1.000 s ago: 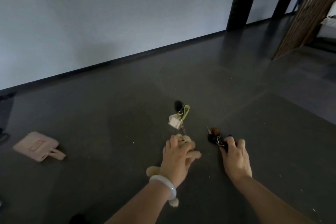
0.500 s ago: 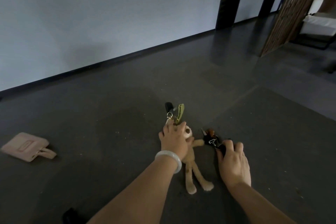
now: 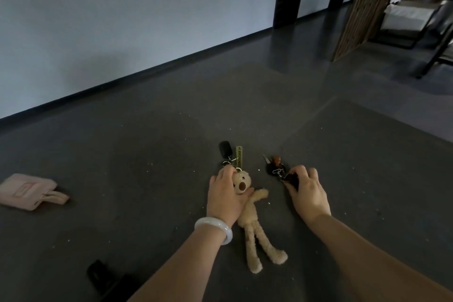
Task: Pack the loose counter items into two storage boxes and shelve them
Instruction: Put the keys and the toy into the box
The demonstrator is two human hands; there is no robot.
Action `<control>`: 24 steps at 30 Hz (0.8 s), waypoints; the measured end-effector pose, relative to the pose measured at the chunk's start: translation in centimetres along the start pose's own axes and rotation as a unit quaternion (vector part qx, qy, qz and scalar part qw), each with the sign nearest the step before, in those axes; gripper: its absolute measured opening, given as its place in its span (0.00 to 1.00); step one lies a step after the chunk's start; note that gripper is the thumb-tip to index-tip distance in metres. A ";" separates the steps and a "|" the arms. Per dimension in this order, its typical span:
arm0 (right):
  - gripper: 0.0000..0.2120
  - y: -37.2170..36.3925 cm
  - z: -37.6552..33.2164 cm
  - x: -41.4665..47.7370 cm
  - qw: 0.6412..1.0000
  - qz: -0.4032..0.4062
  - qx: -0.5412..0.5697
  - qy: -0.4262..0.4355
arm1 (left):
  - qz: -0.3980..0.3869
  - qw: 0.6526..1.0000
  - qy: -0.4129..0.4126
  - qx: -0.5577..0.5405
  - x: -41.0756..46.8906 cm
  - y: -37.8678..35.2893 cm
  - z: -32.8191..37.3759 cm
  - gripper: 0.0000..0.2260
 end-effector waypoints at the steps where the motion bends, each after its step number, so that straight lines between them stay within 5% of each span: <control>1: 0.11 0.3 0.3 -0.6 1.000 -0.015 0.014 -0.001 | -0.008 1.000 0.001 0.010 -0.6 -0.2 0.1 0.20; 11: 0.08 7.1 3.6 -9.3 0.992 -0.044 0.121 -0.014 | -0.078 0.990 -0.036 -0.113 -8.2 -1.7 9.0 0.15; 24: 0.11 28.5 13.7 -30.4 0.984 0.132 0.118 -0.017 | -0.131 0.956 -0.221 -0.143 -26.3 -7.0 29.0 0.17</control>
Point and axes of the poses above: each hand's wrist, its own x-axis towards the middle knuckle, its own y-axis out of the back of the hand, z = x × y, the point moved 1 cm from there along x, towards the middle knuckle, and after that the axes turned 5 degrees about -z, right-handed, at the moved point
